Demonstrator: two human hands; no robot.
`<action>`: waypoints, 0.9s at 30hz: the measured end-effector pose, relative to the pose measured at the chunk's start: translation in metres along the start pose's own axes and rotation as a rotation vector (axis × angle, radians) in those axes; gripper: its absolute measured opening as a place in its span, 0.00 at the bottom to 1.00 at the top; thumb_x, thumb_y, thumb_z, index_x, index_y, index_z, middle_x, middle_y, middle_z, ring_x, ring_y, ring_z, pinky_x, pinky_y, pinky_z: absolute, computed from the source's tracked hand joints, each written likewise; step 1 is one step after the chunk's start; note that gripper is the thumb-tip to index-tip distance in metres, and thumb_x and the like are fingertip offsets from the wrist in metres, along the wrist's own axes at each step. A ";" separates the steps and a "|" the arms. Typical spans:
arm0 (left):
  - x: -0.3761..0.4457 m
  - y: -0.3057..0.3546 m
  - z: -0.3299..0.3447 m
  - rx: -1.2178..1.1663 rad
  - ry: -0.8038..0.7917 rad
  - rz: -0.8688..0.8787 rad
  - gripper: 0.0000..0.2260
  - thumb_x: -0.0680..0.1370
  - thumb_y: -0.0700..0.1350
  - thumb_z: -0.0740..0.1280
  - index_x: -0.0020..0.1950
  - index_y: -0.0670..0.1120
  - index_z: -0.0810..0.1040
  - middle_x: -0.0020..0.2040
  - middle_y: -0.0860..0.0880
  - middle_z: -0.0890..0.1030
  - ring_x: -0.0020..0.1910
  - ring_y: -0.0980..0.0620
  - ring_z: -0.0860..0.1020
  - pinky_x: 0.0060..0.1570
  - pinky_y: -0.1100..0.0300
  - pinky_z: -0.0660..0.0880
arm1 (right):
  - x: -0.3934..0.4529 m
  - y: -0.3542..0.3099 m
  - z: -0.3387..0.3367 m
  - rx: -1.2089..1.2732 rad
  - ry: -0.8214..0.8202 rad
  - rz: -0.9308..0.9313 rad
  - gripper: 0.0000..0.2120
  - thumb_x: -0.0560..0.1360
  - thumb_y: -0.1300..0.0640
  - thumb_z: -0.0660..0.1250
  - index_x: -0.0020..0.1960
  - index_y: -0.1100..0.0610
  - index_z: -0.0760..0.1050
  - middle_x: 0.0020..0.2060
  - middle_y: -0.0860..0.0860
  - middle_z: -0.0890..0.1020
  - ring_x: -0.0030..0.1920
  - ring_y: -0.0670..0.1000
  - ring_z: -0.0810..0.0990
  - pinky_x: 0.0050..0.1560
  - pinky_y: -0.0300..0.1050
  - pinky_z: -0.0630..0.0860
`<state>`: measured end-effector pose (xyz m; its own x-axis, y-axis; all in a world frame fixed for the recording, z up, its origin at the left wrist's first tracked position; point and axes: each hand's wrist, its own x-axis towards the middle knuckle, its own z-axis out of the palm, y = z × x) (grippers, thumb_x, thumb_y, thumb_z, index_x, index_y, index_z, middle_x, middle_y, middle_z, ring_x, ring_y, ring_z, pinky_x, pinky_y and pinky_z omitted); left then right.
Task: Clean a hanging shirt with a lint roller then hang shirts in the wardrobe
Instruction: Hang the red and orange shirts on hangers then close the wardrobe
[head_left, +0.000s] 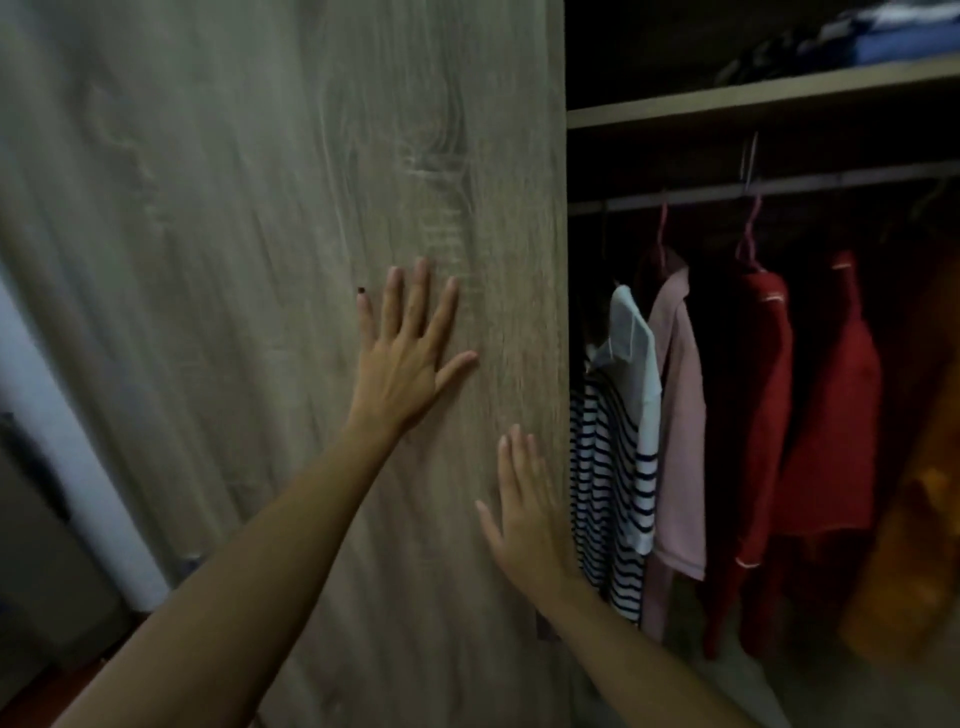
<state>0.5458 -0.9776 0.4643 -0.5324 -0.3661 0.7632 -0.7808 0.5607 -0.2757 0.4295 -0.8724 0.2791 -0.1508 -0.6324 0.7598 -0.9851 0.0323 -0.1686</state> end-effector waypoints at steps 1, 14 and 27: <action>0.001 -0.002 0.005 -0.014 0.012 0.003 0.35 0.78 0.67 0.45 0.77 0.51 0.39 0.78 0.41 0.47 0.76 0.41 0.41 0.72 0.34 0.45 | 0.001 0.003 0.002 -0.039 -0.003 0.009 0.36 0.78 0.45 0.60 0.78 0.63 0.51 0.78 0.58 0.54 0.78 0.56 0.49 0.74 0.52 0.57; 0.008 0.025 0.017 -0.116 0.151 -0.011 0.35 0.78 0.67 0.48 0.78 0.49 0.44 0.78 0.38 0.51 0.76 0.34 0.48 0.71 0.45 0.32 | -0.002 0.028 0.004 -0.203 -0.010 -0.003 0.36 0.79 0.43 0.58 0.78 0.59 0.48 0.78 0.53 0.51 0.78 0.52 0.49 0.75 0.48 0.49; 0.028 0.098 0.009 -0.107 0.193 0.042 0.32 0.79 0.66 0.49 0.78 0.50 0.51 0.77 0.38 0.55 0.75 0.33 0.53 0.71 0.36 0.47 | -0.018 0.096 -0.010 -0.290 0.130 0.052 0.37 0.78 0.40 0.58 0.78 0.57 0.47 0.77 0.53 0.55 0.78 0.50 0.45 0.75 0.52 0.53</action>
<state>0.4520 -0.9398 0.4531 -0.4832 -0.1979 0.8528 -0.7147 0.6518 -0.2537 0.3365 -0.8499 0.2557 -0.1927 -0.5205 0.8318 -0.9553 0.2931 -0.0379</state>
